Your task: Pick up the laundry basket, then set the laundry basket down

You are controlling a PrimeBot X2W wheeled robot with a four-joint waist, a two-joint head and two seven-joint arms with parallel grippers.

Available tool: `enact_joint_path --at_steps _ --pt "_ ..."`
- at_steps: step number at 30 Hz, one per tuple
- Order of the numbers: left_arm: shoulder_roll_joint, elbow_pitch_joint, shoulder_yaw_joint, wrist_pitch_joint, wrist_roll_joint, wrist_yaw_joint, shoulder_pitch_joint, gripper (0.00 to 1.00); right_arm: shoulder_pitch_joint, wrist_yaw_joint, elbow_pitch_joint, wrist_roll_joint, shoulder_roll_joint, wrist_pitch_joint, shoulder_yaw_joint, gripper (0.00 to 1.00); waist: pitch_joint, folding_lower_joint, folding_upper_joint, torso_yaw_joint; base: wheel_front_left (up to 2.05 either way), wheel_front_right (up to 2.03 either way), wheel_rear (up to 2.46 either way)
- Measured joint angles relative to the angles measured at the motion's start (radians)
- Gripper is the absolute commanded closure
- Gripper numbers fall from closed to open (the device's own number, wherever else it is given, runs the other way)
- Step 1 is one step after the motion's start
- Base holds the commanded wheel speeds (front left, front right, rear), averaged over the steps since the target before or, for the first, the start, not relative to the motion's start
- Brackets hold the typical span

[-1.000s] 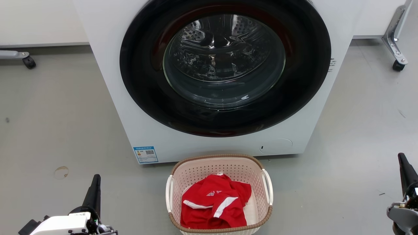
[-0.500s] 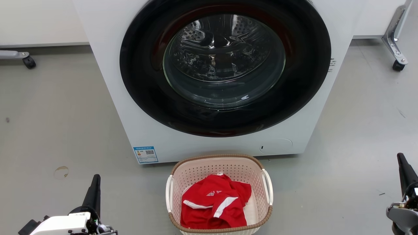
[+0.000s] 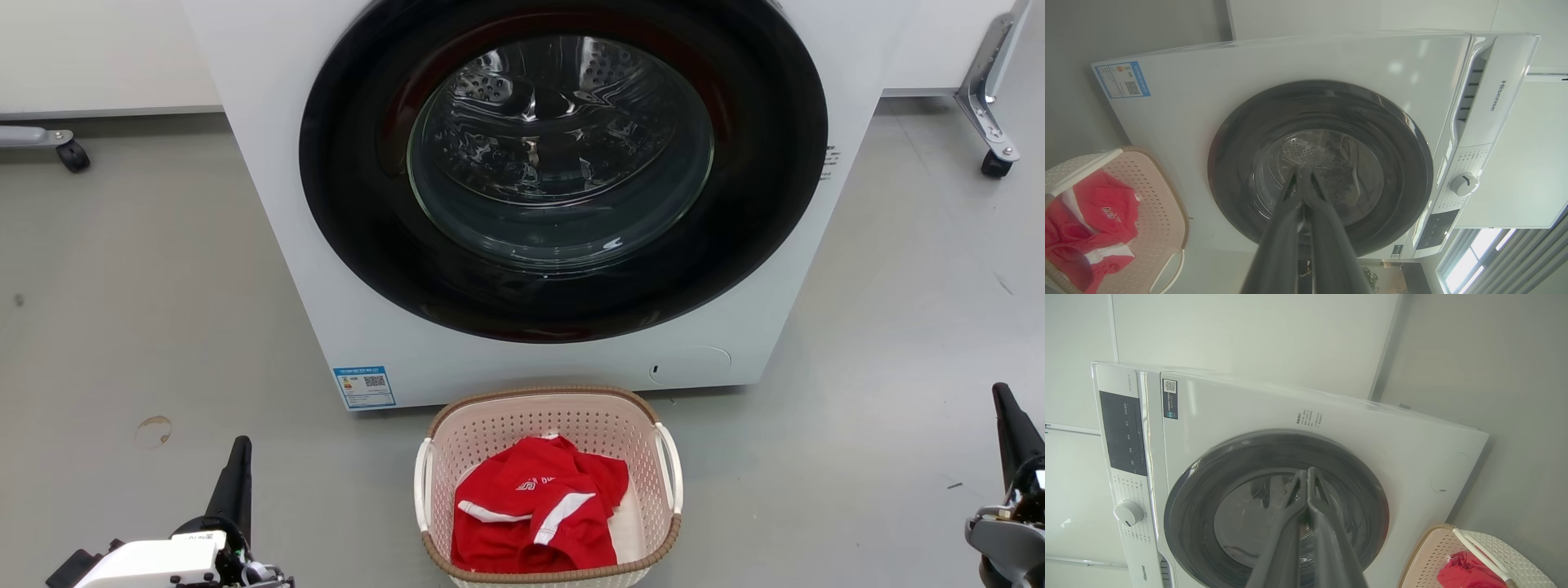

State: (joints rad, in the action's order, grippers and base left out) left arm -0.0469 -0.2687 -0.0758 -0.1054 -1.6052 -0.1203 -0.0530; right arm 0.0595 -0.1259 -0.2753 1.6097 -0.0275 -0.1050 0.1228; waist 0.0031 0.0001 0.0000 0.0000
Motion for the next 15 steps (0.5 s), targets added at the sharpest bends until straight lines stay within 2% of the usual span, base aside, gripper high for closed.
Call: enact_joint_path --at_steps 15 --pt "0.001 0.0 -0.002 0.0 0.0 0.0 0.0 1.0 0.0 0.0 0.0 0.0 0.0 0.0 0.002 1.0 0.0 0.0 0.0 0.0 0.0 0.0 0.0"
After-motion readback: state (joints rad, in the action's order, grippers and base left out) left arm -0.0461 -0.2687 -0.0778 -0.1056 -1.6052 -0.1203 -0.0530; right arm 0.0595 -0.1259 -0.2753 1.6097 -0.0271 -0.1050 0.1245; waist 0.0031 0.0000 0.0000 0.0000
